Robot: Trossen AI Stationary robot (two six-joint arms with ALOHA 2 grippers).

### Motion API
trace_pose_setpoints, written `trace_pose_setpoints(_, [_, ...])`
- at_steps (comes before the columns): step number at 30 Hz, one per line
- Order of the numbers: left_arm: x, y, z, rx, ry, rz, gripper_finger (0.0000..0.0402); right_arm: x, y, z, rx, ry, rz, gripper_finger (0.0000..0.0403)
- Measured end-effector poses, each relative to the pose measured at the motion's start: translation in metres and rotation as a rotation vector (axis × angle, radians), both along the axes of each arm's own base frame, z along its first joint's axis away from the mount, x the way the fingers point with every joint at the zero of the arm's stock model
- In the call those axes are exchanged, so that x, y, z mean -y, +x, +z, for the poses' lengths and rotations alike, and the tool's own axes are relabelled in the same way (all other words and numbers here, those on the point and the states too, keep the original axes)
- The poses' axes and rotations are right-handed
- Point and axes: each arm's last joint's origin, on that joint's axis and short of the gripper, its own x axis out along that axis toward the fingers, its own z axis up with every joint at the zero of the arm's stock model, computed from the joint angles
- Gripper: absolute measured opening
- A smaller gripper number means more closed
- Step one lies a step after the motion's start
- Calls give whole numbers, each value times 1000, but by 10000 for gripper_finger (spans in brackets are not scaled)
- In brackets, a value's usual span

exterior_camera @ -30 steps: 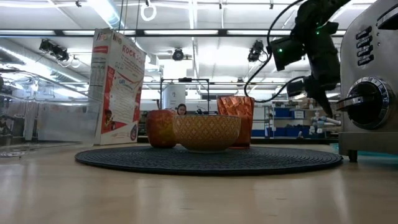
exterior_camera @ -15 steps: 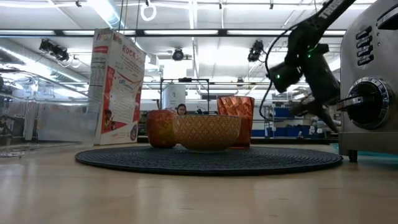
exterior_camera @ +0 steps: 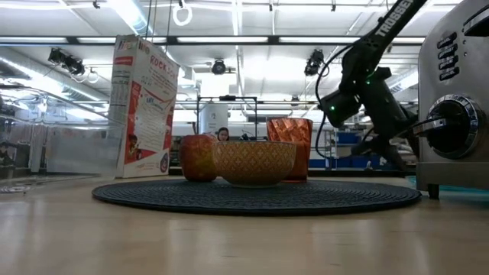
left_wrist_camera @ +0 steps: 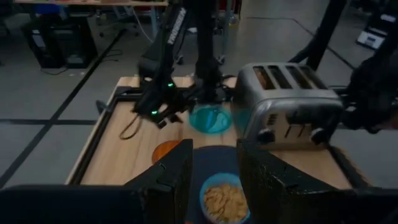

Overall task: Arrange a breakfast setting
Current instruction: Put the blue transparent plate on the blue tablemat to the bottom left of the tablemat

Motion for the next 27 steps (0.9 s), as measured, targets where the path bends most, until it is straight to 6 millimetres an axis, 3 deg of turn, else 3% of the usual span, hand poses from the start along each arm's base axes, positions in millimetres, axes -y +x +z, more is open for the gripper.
trace_pose_setpoints(11, [-11,-11,-10,-101,12,64,130,-4,4,-6,-51,-17,-52,164])
trace_pose_setpoints(19, [-10,-13,-14,-151,5,54,130,-13,14,-24,-105,46,-27,150])
trace_pose_setpoints(27, [-10,-13,-14,-151,20,48,130,-16,11,-24,-143,53,-35,98])
